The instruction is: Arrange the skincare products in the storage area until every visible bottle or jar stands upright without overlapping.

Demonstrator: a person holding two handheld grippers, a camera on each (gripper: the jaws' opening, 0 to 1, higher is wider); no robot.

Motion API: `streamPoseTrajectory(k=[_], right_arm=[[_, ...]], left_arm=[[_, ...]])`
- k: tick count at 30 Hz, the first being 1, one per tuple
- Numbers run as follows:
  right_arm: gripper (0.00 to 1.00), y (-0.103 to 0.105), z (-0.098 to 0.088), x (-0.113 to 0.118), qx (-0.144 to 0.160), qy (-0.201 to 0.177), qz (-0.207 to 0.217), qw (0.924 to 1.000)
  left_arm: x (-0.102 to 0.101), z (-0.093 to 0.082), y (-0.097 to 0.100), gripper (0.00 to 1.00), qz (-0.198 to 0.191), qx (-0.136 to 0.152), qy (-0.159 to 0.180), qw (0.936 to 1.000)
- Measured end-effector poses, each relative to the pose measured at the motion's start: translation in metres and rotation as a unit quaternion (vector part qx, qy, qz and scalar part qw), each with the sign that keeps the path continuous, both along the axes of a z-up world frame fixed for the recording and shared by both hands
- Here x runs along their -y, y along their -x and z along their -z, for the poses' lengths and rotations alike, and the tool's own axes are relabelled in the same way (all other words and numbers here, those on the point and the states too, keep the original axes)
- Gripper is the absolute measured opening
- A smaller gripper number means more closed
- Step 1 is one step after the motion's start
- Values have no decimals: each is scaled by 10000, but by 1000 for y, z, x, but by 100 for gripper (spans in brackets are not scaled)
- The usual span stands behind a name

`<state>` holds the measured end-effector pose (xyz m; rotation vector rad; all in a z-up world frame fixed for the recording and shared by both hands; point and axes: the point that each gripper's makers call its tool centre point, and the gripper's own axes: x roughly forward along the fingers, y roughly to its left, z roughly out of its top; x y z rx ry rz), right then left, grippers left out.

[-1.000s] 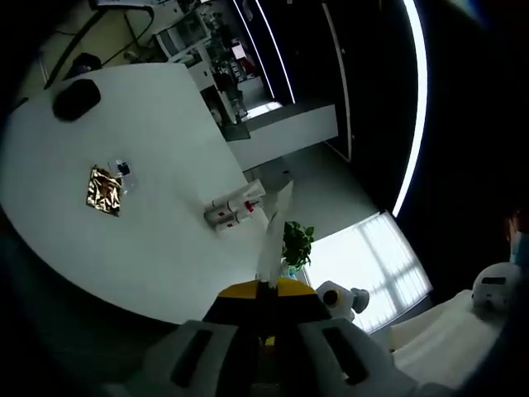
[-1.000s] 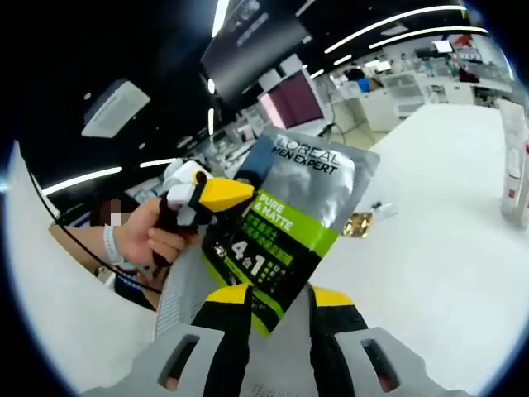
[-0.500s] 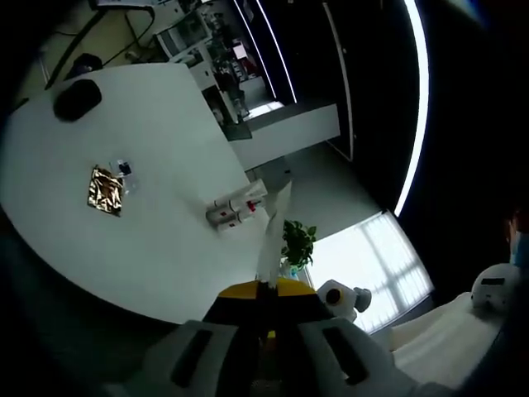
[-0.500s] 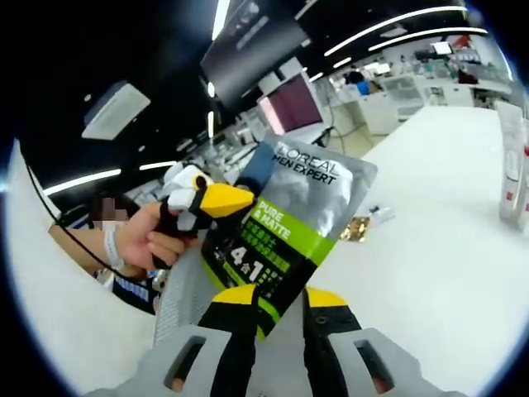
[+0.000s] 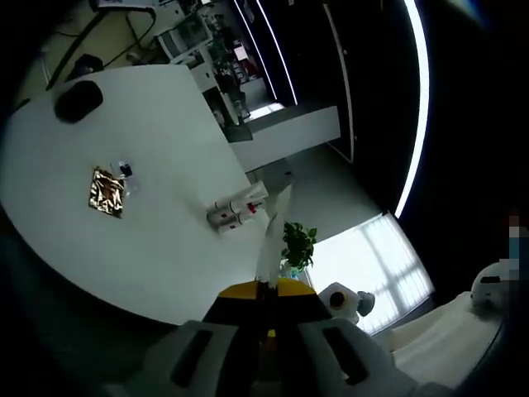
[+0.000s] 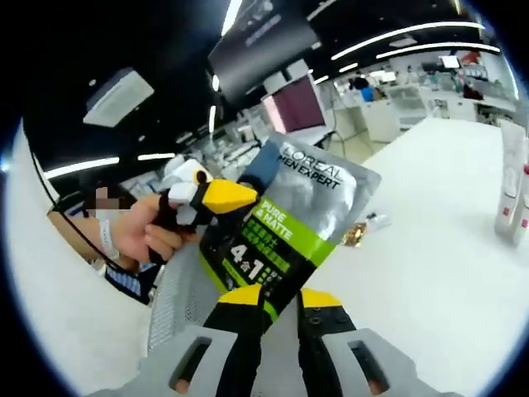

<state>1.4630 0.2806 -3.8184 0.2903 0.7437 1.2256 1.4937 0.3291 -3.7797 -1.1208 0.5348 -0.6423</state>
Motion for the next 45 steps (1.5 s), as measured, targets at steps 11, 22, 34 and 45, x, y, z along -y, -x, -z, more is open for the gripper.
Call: streamPoseTrajectory(k=[11, 22, 34, 45], right_arm=[[30, 4, -36, -22, -1910, -1776, -336, 9648], [5, -1, -42, -39, -2380, -2138, -173, 9473], [1, -5, -50, -39, -2660, -1831, 238, 9461], [1, -12, -66, -47, -2642, -1513, 284, 9521]], left_arm=[[-13, -22, -4, 0, -248, 138, 865, 9958], [-21, -24, -7, 0, -488, 251, 859, 9948], [-20, -26, -8, 0, -487, 406, 778, 9950], [-23, -41, -7, 0, -526, 557, 1096, 9910]])
